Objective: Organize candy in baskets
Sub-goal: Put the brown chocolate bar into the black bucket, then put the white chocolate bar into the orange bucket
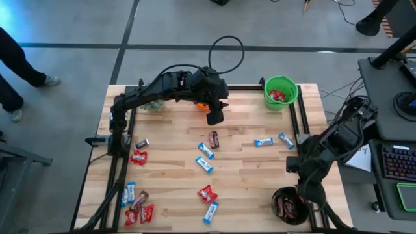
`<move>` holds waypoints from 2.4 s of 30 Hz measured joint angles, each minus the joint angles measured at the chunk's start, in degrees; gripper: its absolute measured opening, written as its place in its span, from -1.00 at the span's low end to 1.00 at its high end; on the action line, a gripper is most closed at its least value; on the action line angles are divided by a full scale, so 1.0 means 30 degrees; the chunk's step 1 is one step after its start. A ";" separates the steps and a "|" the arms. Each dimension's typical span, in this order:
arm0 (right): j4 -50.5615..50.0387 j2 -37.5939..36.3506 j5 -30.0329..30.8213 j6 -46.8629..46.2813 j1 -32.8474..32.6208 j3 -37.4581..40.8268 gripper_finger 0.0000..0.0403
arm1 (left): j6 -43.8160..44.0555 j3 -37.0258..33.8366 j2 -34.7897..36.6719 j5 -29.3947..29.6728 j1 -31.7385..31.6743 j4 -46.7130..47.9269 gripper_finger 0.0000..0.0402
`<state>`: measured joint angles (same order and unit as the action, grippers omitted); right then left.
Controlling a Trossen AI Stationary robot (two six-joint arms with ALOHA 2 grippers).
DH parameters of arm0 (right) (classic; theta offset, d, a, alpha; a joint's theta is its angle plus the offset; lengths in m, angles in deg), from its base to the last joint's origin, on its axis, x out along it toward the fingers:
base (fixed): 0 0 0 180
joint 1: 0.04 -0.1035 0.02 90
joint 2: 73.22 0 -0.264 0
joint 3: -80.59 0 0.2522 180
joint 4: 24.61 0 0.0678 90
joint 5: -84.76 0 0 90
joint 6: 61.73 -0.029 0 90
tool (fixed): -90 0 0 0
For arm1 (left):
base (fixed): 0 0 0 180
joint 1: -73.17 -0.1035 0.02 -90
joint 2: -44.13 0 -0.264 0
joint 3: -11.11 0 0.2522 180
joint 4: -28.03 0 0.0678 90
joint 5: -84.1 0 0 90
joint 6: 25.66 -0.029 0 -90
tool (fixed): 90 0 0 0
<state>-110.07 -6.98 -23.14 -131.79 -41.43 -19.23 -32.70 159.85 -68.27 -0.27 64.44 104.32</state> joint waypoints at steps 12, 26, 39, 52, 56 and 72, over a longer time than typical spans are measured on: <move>0.0007 0.0379 -0.0164 0.0138 0.0000 0.0015 -0.48 | 0.0005 0.0000 0.0461 -0.0015 0.0000 0.0045 -0.47; 0.0001 -0.0127 -0.0511 0.0231 0.0000 0.0015 -0.43 | 0.0027 0.0000 0.1775 -0.0007 0.0007 0.1054 -0.47; 0.0000 -0.0178 0.5956 0.4666 0.1392 0.0015 -0.24 | 0.2363 0.0000 0.1974 -0.0058 0.0007 0.5180 -0.41; -0.0019 -0.0192 0.8689 0.6656 0.2584 0.0015 -0.02 | 0.7640 -0.0202 0.1937 0.1043 0.0000 0.5364 0.06; -0.0168 -0.0192 0.9136 0.7343 0.2878 0.0015 -0.01 | 0.7521 -0.0211 0.1916 0.1064 0.0123 0.5927 0.08; -0.0105 -0.0192 1.0659 0.7876 0.2936 0.0015 -0.01 | 0.3446 -0.1759 0.1860 -0.1476 0.1154 0.9151 0.08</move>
<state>-110.39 -7.55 8.84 -108.16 -32.62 -19.19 -22.36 154.57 -62.69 -4.70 67.90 131.77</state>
